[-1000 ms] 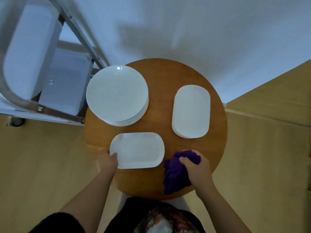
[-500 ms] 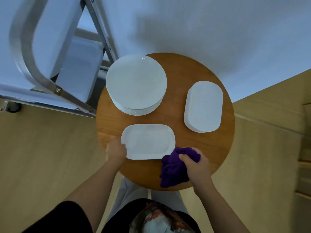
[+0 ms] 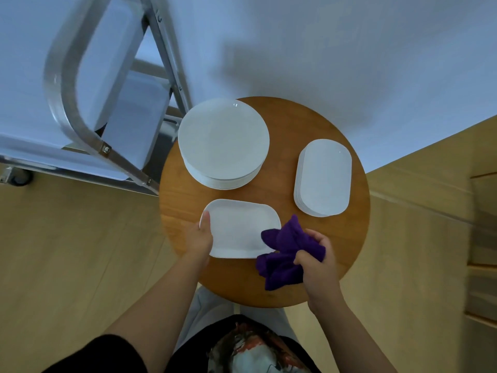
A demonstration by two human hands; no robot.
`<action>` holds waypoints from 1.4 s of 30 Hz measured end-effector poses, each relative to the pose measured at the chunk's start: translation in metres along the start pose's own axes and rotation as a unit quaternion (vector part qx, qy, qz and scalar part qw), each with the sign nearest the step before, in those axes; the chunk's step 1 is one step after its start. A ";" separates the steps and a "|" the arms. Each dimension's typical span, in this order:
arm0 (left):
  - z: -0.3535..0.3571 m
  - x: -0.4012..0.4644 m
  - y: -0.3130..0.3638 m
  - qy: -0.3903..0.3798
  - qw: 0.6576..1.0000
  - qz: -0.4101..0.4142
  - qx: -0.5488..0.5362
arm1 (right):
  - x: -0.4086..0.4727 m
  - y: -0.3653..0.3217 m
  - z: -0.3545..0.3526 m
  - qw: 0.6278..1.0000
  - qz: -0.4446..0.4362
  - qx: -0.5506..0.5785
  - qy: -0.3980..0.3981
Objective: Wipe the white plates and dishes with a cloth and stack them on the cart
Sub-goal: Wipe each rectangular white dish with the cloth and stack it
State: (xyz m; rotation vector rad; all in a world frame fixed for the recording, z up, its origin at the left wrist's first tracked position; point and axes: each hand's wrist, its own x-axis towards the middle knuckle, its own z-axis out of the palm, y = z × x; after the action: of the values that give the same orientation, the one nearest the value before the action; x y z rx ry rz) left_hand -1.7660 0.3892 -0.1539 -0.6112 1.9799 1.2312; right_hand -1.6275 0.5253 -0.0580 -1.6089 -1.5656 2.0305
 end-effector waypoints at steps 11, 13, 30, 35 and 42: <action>-0.028 -0.062 0.051 -0.095 0.989 0.079 -0.082 | -0.036 -0.053 0.047 0.862 -0.279 -0.304 -0.295; -0.036 -0.080 0.068 -0.108 0.982 0.108 -0.110 | -0.024 -0.053 0.057 0.752 -0.355 -0.467 -0.300; -0.100 -0.147 0.102 -0.120 0.960 0.234 -0.095 | -0.025 -0.134 0.090 0.612 -0.501 -0.579 -0.199; -0.120 -0.143 0.100 -0.038 0.967 0.188 -0.165 | -0.020 -0.140 0.061 0.768 -0.362 -0.484 -0.211; -0.118 -0.145 0.107 0.010 0.942 0.189 -0.277 | -0.043 -0.104 0.053 0.942 -0.298 -0.135 -0.075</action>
State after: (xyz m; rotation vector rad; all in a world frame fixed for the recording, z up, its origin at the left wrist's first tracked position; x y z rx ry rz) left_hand -1.7883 0.3324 0.0528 -0.5162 1.8132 2.0610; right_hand -1.6986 0.5129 0.0434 -0.8750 -2.1316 1.6855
